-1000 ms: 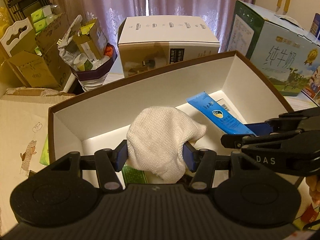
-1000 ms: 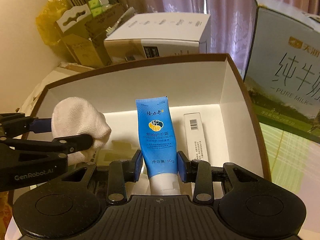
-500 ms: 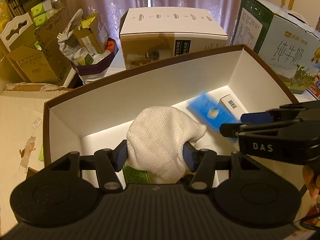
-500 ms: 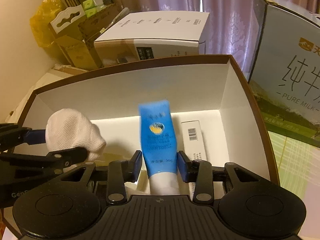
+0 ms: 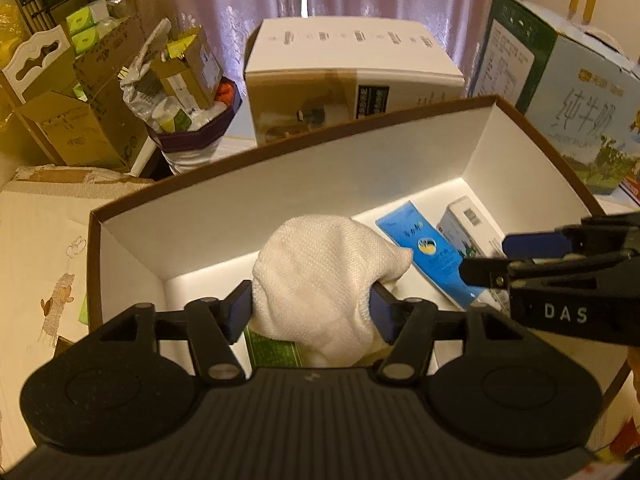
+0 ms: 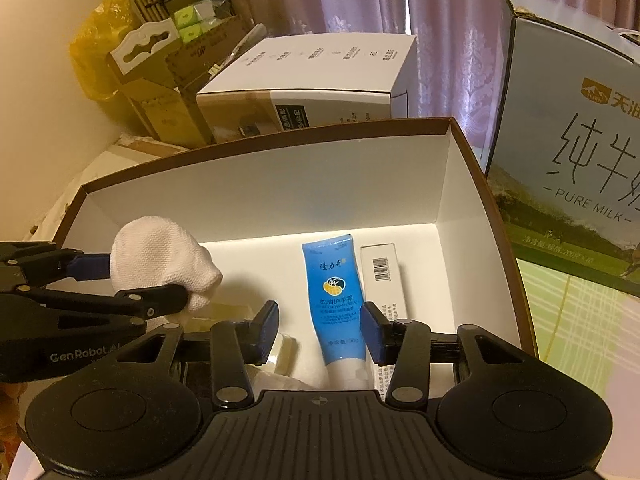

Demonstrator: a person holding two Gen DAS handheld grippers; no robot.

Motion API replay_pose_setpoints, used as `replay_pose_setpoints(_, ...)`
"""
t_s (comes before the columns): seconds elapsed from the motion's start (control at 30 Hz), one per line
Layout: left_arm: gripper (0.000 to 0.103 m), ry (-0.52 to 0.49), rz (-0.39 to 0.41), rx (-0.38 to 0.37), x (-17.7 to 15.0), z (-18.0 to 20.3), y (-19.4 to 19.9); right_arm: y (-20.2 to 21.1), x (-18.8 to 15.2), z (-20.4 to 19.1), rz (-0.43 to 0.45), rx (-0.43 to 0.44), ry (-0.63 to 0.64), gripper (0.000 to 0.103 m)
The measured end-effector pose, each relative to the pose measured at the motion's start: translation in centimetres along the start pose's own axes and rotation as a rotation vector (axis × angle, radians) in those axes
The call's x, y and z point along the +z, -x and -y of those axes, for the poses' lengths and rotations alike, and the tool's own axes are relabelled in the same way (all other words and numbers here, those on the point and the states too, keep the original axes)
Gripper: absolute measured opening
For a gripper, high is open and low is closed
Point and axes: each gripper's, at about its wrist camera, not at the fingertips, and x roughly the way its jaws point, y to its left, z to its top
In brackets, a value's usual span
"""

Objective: Organize objects
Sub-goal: 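Open the right tool releasing the tube while the left tool releases the towel, then raise both tools away from the brown box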

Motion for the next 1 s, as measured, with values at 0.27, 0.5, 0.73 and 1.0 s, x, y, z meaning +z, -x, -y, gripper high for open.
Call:
replay_pose_setpoints(0.27, 0.086, 0.011, 0.043, 0.022, 0.2, -0.8, 0.9, 0.7, -0.2, -0.2, 0.020, -0.017, 0.018, 0.059)
replay_pose_setpoints(0.5, 0.088, 0.034, 0.014, 0.029, -0.8, -1.5, 1.9, 2.8, -1.2, -0.8, 0.049, -0.011, 0.047, 0.067)
replay_pose_setpoints(0.73, 0.088, 0.057, 0.017, 0.018, -2.1, -1.8, 4.2, 5.2, -2.5, -0.8, 0.072, 0.003, 0.029, 0.069)
replay_pose_setpoints(1.0, 0.088, 0.057, 0.044, 0.015, -3.3, -1.2, 7.7, 8.3, -3.9, -0.8, 0.102, 0.022, 0.005, 0.070)
